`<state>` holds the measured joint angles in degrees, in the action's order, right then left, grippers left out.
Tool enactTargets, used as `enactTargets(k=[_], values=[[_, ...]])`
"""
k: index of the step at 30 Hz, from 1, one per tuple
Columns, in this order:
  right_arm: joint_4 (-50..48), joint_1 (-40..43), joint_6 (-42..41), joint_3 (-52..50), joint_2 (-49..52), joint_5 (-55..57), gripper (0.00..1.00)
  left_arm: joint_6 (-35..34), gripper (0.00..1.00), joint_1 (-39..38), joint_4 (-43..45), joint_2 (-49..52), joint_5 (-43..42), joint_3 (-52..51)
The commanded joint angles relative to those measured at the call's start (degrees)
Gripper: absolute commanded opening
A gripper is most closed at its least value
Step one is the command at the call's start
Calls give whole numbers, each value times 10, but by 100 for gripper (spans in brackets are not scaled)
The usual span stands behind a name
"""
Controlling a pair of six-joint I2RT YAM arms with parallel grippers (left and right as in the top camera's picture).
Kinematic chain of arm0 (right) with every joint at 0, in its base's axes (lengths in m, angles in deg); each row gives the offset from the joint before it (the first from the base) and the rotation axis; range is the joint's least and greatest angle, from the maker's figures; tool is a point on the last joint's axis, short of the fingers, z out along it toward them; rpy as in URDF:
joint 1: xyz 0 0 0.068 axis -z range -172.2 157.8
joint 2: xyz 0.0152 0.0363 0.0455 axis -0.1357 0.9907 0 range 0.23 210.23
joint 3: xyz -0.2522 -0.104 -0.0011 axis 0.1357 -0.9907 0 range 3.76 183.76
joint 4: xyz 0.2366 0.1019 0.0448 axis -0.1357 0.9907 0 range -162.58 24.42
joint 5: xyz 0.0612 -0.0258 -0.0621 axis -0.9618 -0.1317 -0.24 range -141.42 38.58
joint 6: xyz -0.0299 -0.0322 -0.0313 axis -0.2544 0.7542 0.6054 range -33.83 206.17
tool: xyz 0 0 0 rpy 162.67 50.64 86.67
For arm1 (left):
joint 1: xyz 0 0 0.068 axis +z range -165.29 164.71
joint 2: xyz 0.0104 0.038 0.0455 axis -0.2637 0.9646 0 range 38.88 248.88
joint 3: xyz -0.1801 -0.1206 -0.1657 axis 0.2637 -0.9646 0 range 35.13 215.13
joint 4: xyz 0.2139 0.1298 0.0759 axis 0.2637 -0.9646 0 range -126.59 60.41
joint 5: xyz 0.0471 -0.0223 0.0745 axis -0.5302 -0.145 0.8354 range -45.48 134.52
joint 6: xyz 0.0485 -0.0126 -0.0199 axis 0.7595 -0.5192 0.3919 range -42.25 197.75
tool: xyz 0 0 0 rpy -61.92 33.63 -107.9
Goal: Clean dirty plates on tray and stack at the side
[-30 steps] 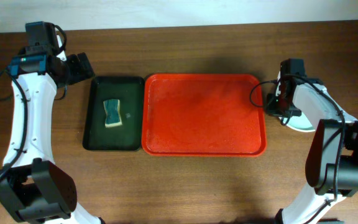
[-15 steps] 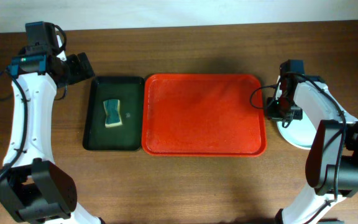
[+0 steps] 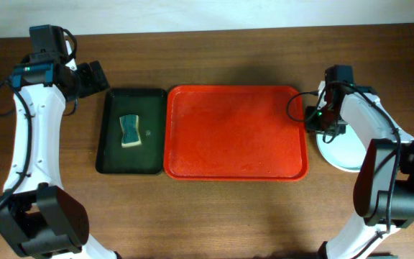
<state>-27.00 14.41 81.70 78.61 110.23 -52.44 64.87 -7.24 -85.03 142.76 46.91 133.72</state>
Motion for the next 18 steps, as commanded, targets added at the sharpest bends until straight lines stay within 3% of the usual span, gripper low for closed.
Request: enactTargets(k=[1,5,18], values=[[-11,14,-105,14,0,-6,56,-3,99,-1,1,3,2,0],[-25,33,-183,12,0,-5,56,-3,99,-1,1,3,2,0],[-78,38,-207,-5,1,-16,57,-3,99,-1,1,3,2,0]])
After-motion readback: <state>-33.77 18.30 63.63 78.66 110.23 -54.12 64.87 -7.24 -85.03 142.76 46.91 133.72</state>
